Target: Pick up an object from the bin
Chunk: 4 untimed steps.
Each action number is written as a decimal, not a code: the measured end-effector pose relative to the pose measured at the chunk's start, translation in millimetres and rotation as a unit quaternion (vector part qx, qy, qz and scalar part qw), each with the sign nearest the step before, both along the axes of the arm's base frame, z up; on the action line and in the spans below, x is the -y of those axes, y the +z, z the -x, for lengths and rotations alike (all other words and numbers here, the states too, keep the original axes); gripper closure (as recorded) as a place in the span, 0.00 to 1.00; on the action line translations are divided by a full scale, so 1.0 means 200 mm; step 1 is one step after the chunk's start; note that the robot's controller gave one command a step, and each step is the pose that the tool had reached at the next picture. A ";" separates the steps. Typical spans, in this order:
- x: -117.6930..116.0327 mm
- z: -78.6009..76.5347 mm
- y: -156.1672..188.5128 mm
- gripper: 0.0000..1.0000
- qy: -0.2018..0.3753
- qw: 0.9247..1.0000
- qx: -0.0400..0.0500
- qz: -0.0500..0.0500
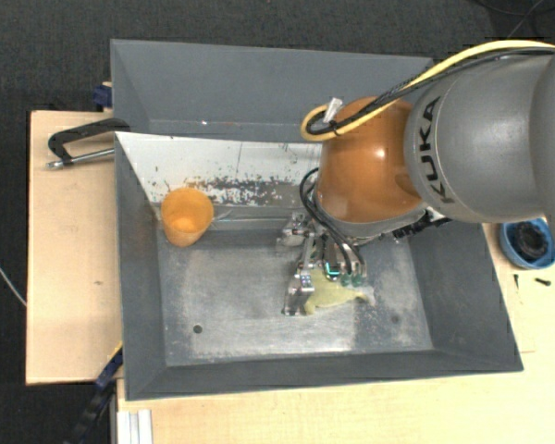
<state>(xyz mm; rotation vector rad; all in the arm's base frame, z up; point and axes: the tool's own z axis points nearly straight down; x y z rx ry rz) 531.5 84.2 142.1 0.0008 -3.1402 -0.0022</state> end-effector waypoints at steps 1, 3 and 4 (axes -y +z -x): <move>0.25 -0.14 -0.16 0.00 0.065 0.998 0.003 0.001; 0.33 -0.17 -0.33 1.00 0.182 0.983 0.001 0.000; 0.45 -0.18 0.53 1.00 0.256 0.967 0.008 0.002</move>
Offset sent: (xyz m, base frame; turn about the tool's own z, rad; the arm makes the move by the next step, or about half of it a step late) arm 0.0265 -0.0476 -0.0320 -0.1314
